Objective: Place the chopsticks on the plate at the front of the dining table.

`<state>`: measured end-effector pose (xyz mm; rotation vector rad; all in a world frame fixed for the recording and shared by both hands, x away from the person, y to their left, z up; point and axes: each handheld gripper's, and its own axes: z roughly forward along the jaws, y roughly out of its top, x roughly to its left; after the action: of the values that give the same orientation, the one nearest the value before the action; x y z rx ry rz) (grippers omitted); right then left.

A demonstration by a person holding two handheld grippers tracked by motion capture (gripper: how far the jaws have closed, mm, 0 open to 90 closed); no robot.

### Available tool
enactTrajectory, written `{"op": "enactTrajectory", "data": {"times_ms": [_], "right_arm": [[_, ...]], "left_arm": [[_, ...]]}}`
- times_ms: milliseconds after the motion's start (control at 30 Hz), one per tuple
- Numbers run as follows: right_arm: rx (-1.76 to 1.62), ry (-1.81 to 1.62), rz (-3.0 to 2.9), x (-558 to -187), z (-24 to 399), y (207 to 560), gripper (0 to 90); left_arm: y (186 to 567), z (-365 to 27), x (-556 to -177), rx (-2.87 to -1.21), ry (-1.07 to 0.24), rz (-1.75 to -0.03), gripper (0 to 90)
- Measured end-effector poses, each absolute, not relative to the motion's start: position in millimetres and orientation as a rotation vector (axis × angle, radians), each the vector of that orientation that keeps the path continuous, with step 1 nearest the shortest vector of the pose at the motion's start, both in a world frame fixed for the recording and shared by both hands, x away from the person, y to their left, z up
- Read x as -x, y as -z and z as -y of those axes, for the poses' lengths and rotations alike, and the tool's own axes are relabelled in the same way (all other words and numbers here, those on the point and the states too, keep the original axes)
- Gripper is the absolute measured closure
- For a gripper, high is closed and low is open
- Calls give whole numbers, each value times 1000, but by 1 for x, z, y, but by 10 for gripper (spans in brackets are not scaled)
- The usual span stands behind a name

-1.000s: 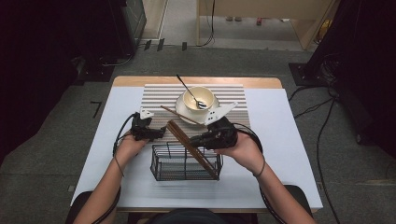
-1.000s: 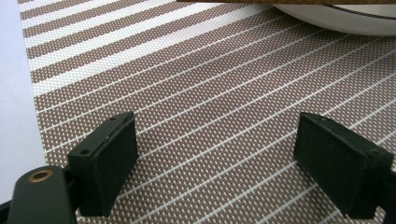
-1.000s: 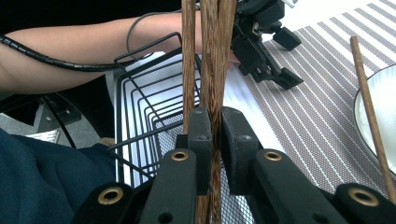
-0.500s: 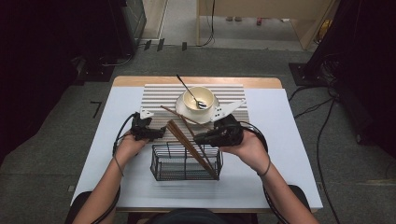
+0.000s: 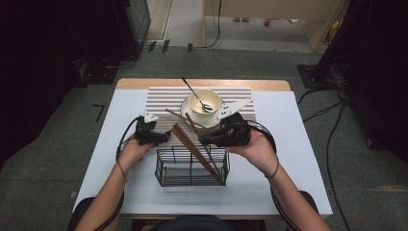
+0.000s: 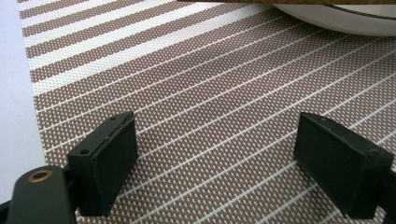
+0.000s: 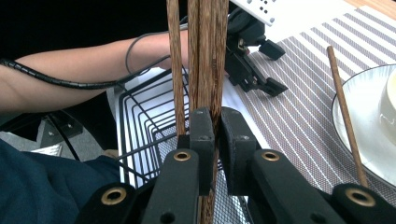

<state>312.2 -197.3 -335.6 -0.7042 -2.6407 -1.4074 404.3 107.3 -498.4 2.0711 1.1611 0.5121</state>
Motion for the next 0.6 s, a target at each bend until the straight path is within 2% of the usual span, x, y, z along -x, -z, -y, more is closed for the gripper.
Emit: {"op": "enactTrajectory", "data": {"times_ms": [600], "right_arm": [[716,1415,2620,-320,193,316,852]], "left_arm": [[498,-107,-404,-2071,-515,-1160,140]]}}
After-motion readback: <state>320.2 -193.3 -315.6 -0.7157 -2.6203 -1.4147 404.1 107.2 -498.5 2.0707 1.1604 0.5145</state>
